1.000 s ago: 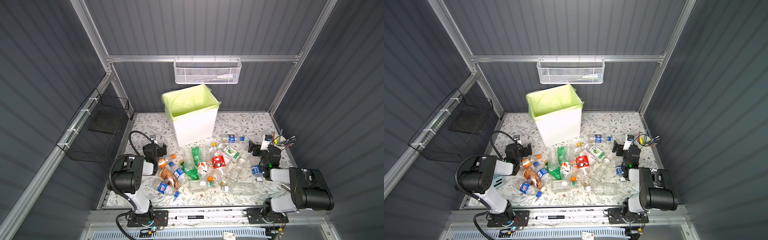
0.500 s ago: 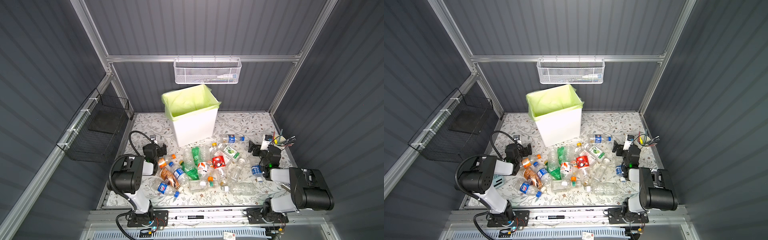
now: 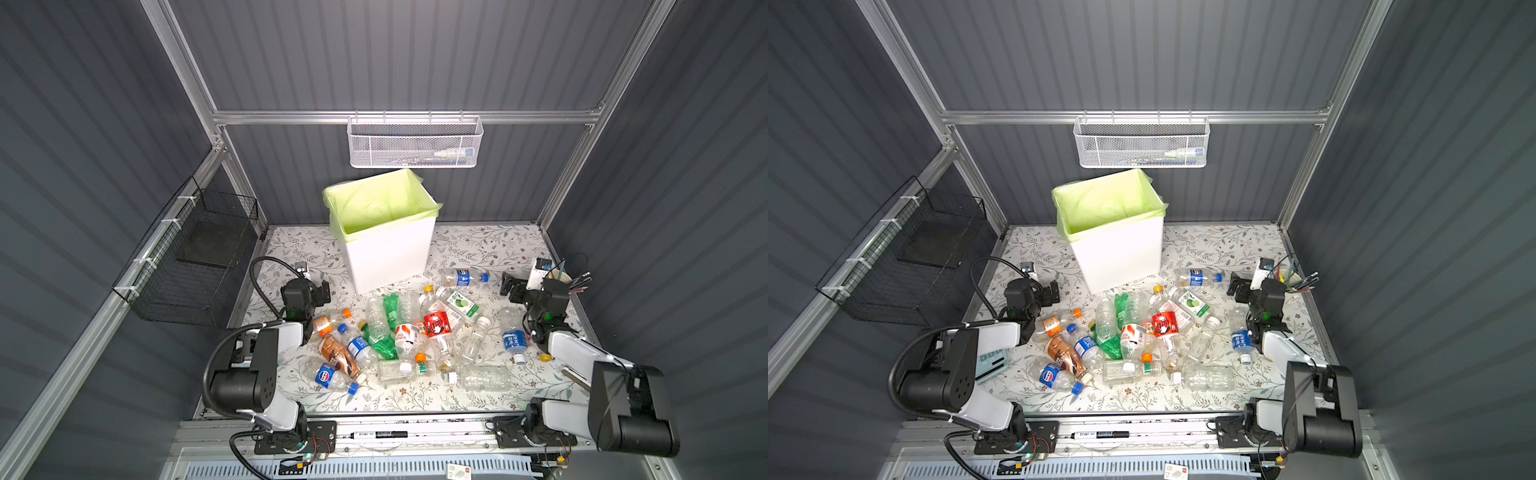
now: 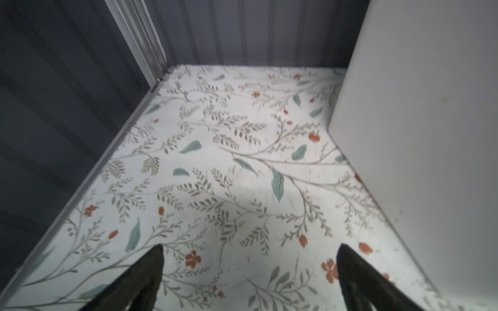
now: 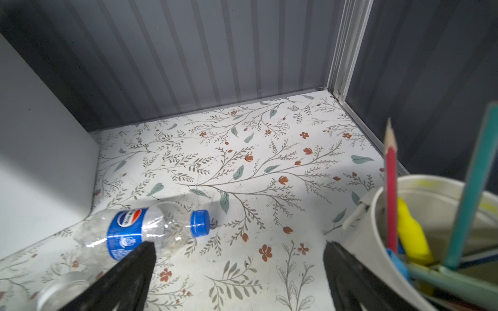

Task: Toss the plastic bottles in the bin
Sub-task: 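Lower the right gripper onto a clear bottle near the pen cup and grasp it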

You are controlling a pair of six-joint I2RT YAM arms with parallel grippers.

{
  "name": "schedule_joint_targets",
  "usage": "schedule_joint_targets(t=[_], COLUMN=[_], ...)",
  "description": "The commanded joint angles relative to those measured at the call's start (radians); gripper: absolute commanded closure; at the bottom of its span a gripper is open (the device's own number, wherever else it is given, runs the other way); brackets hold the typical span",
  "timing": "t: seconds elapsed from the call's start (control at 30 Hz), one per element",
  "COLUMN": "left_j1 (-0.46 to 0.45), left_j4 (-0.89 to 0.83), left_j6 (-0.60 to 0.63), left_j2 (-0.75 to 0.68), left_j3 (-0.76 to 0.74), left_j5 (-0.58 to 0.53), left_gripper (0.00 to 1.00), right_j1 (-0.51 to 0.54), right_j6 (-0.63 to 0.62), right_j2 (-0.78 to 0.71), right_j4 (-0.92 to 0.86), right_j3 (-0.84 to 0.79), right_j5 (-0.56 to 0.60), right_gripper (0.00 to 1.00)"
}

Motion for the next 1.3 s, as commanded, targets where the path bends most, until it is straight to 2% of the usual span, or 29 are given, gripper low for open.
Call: schedule_joint_targets(t=[0.0, 0.17, 0.27, 0.4, 1.07, 1.27], left_j1=[0.004, -0.003, -0.015, -0.035, -0.06, -0.06], left_j4=[-0.135, -0.289, -0.318, -0.36, -0.399, -0.404], left_j6=[-0.073, -0.138, -0.159, -0.177, -0.202, -0.206], left_j2=[-0.091, -0.144, -0.172, -0.194, -0.231, -0.234], left_j3=[0.02, 0.08, 0.084, 0.09, 0.081, 0.078], left_j5=[-0.023, 0.011, 0.01, -0.004, -0.009, -0.012], left_gripper=[0.0, 0.0, 0.0, 0.0, 0.0, 0.0], right_j1=[0.01, 0.027, 0.043, 0.069, 0.122, 0.128], right_j6=[0.057, 0.088, 0.107, 0.122, 0.184, 0.181], right_j2=[-0.079, -0.11, -0.109, -0.099, 0.074, 0.114], right_j4=[-0.414, -0.777, -0.938, -1.059, -1.103, -1.09], right_j3=[0.08, 0.174, 0.209, 0.225, 0.239, 0.238], right_j5=[-0.026, -0.012, -0.002, 0.027, 0.093, 0.086], right_gripper=[0.01, 0.03, 0.05, 0.1, 0.22, 0.22])
